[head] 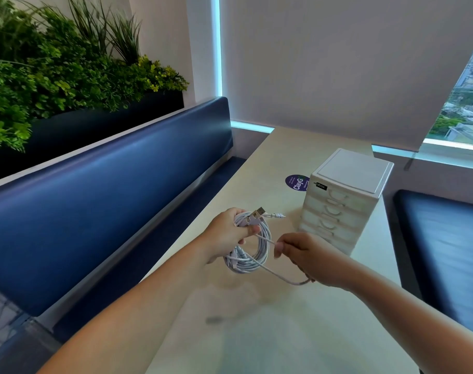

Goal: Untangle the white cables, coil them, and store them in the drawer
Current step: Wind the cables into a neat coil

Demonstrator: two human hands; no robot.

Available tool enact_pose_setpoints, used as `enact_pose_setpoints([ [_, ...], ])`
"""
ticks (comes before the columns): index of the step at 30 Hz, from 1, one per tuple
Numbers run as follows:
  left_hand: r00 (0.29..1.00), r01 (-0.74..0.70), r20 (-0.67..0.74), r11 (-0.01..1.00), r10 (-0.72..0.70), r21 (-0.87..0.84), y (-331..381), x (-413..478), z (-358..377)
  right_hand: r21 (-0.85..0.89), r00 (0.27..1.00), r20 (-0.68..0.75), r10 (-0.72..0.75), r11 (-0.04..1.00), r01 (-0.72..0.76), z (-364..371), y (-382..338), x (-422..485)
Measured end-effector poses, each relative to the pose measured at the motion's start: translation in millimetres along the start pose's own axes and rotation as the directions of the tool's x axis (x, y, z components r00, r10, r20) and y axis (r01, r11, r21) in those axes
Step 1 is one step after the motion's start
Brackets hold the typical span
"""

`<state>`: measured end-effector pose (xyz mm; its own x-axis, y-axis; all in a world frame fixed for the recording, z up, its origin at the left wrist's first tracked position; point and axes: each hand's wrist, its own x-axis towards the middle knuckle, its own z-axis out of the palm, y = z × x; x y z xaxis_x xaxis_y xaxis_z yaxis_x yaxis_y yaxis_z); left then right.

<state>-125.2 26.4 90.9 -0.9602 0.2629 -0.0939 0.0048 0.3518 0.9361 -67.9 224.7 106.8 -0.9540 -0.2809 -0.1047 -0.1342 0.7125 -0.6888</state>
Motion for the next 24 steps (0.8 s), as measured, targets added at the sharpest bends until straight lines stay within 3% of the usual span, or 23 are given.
enact_pose_setpoints([
  [5,0.999,-0.011,0.031,0.997,0.013,-0.07,-1,-1,-4,0.049,0.999,-0.05,-0.011,0.999,0.013,-6,9,1],
  [8,0.998,-0.005,0.056,0.998,0.009,-0.068,0,-1,-6,-0.017,0.999,-0.041,0.0,1.0,0.0,-9,11,2],
  [11,0.998,0.001,0.065,0.999,0.001,-0.043,-1,0,-9,-0.101,1.0,-0.006,0.0,0.995,0.0,-16,10,0],
  [16,0.998,0.006,0.059,1.0,-0.005,-0.02,-4,1,-9,0.079,0.998,0.053,0.029,0.996,-0.033,-19,8,3],
  [20,0.999,0.008,0.047,1.0,-0.008,-0.016,-5,2,-13,-0.056,0.991,0.125,0.042,0.998,-0.035,-20,9,1],
  [24,1.0,0.005,0.019,0.999,-0.005,0.031,-7,5,-21,-0.027,0.99,0.131,0.043,0.999,-0.04,-27,11,2],
])
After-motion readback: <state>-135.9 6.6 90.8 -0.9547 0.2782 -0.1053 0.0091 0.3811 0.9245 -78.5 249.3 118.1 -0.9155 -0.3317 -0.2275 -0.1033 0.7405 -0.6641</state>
